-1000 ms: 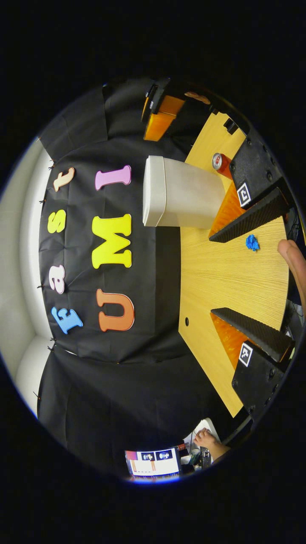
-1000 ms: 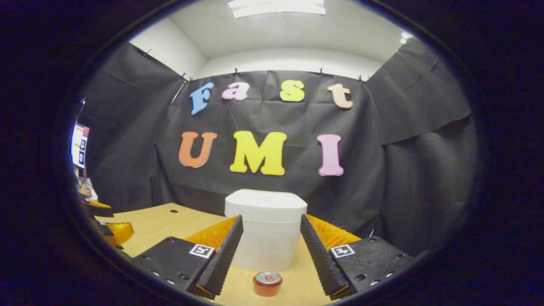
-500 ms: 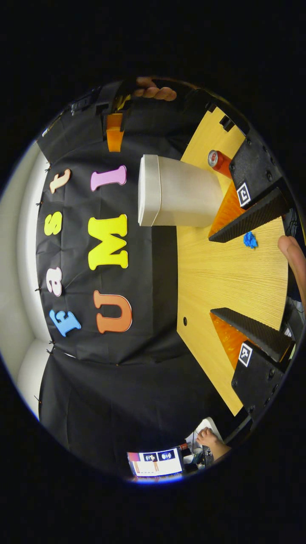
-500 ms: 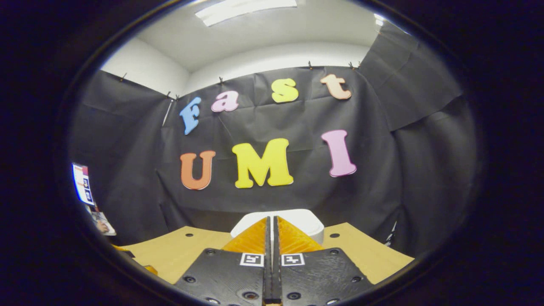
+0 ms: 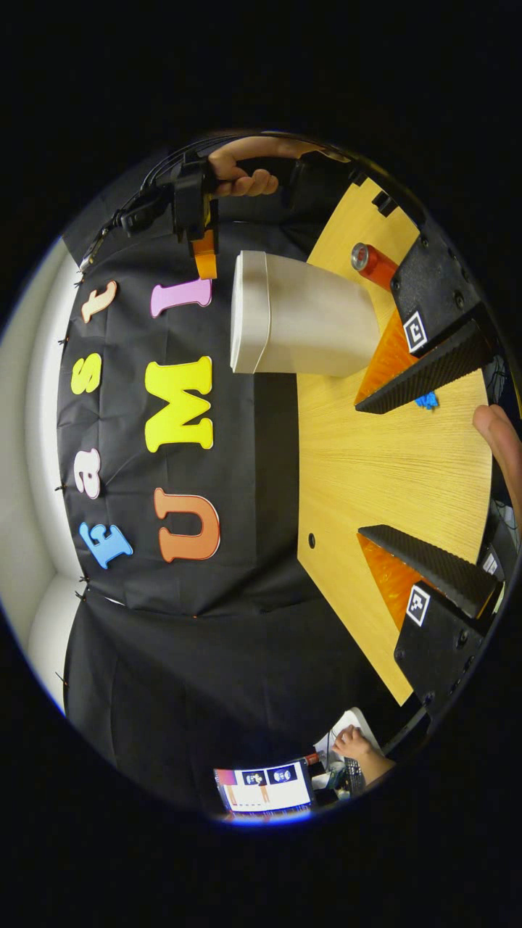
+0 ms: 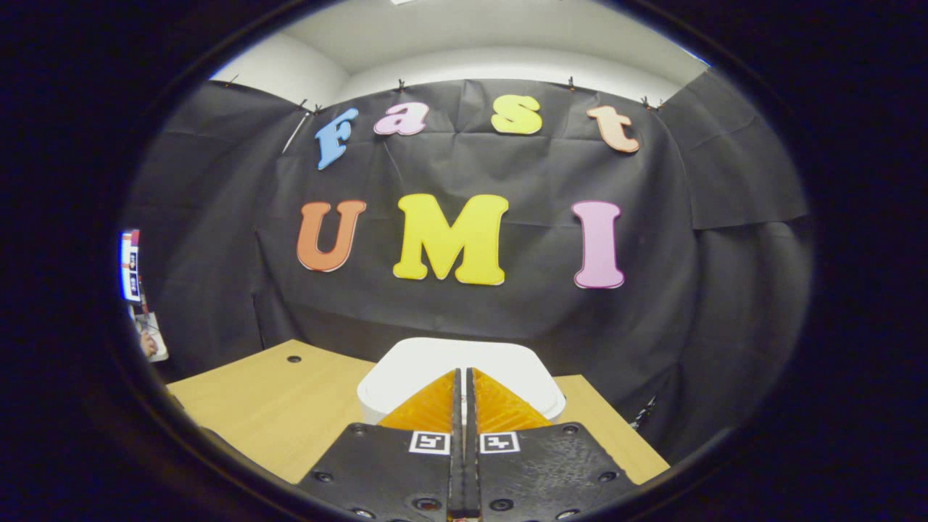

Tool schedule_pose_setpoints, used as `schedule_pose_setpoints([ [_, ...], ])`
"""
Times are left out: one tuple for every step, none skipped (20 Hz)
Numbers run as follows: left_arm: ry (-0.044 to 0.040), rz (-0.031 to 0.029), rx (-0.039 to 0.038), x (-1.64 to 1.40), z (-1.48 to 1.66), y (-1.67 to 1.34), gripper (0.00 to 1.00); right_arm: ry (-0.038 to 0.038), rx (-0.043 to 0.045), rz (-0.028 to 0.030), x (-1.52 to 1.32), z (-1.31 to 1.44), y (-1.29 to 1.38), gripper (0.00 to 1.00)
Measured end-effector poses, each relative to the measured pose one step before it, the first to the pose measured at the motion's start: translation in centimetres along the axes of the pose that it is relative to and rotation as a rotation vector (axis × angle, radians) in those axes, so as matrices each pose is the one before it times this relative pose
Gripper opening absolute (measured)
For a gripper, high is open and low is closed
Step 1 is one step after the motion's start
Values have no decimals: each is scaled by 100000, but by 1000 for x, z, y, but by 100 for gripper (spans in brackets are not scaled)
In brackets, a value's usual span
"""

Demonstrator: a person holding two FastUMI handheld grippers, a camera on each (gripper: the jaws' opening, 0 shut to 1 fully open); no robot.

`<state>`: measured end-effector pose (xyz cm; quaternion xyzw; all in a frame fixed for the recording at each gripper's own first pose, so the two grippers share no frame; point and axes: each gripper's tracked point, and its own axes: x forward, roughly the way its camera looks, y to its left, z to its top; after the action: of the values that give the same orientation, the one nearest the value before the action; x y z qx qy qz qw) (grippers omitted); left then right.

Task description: Press the lid of the desktop garbage bin to open it, pick up the crumpled paper on the desktop and throw it into the bin, then pick up the pop can on the desktop and drop it into the bin, and finally close the garbage bin lid.

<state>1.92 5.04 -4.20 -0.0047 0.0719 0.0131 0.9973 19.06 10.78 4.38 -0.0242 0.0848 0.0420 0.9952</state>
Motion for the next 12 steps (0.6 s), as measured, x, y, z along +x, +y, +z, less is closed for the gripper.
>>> schedule_pose_setpoints([
  [-162, -144, -238, -19, 114, 46, 100, 926, -185, -197, 432, -82, -40, 0],
  [17, -160, -416, 111, -109, 59, 100, 530, -329, -709, 461, -33, -117, 0],
  [346, -322, -383, 59, -61, -47, 100, 806, 203, -1094, 505, -94, -261, 0],
  [319, -347, -448, 28, -86, 42, 100, 2251, 375, -100, 393, -705, -73, 0],
  [437, -14, -473, 81, -29, 80, 100, 2445, 699, 1457, 361, -575, 376, 0],
  [381, 349, -270, -50, -87, 227, 100, 2074, 868, 1780, 131, -662, 486, 0],
  [174, 522, -113, 83, -48, 232, 100, 3529, -421, 1174, 332, -926, 198, 0],
  [-166, 320, 92, 102, -9, 140, 100, 1031, -1166, 1550, 28, -506, -31, 0],
  [-209, 158, 45, 21, 125, 135, 100, 142, 751, 1252, 98, -207, -209, 1],
  [-253, -171, -214, -66, 148, 102, 100, 1792, 1802, 979, -173, -104, -7, 1],
  [-164, -22, -278, -124, -1, 10, 100, -31, 219, 497, 126, -176, 24, 1],
  [4, 129, -142, -22, 57, 34, 100, -1070, -361, -258, -288, 155, -156, 1],
])
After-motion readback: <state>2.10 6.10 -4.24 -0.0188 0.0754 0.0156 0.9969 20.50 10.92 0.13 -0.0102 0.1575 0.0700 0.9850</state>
